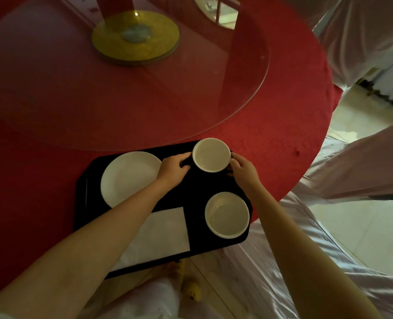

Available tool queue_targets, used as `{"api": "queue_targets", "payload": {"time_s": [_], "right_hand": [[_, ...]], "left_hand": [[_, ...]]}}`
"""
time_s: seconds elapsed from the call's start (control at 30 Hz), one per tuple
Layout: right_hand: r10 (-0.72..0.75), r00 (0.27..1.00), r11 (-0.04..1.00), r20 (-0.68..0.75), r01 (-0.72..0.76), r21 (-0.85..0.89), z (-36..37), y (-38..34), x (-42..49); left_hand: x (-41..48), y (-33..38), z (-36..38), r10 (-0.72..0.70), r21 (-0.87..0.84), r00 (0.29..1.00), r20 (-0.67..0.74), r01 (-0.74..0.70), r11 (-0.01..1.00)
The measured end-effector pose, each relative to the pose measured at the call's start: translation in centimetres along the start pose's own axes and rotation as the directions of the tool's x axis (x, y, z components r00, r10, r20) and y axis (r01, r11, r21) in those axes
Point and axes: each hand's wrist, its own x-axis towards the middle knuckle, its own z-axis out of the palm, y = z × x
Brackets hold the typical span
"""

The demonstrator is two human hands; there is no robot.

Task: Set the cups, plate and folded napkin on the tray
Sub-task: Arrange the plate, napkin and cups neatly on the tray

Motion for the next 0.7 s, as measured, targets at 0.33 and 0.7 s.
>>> {"api": "queue_targets", "payload": {"time_s": [0.33,0.7], "right_hand": [[-0.066,0.997,0.967,-0.028,0.057,-0.247,-2.2,1.8,-2.9],[-0.117,0.993,0.957,-0.023,0.106,-0.271,-3.6,4.7,-7.8]], "left_hand": [[-6.0,-0.7,0.7,-0.157,-0.008,0.987,-0.014,0.157,0.988],[-11.8,0.0,3.7,-0.140,-0.056,0.976,0.169,0.151,0.987]]}}
